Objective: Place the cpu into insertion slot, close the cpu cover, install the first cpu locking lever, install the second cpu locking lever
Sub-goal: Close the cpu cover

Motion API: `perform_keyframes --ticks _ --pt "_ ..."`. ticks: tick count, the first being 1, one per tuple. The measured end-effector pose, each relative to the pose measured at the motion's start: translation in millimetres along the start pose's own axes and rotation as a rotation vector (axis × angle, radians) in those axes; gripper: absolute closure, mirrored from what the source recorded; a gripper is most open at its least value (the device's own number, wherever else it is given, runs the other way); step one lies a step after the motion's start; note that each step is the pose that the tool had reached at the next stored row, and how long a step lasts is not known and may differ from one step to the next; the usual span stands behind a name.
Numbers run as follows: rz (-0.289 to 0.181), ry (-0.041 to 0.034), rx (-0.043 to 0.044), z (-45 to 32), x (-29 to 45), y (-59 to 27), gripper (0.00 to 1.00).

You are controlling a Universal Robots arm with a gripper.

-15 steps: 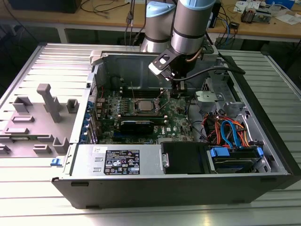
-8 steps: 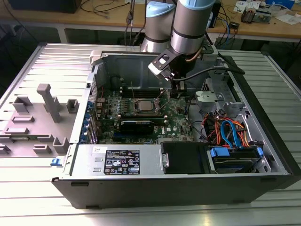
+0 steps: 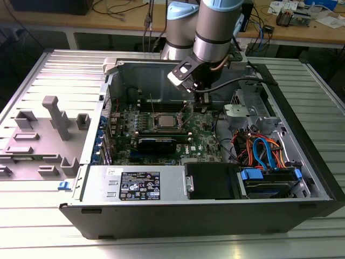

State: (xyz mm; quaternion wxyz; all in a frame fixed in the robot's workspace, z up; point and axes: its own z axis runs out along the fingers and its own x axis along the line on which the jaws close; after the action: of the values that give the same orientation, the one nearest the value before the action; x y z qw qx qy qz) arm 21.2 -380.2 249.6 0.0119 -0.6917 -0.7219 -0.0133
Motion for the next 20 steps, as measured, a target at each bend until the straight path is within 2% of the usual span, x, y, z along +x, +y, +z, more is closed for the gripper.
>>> perform_keyframes --ticks 10,20 --pt "0.000 0.0000 0.0000 0.0 0.2 -5.6 0.89" --pt "0.000 0.0000 0.0000 0.0 0.8 -18.0 0.89"
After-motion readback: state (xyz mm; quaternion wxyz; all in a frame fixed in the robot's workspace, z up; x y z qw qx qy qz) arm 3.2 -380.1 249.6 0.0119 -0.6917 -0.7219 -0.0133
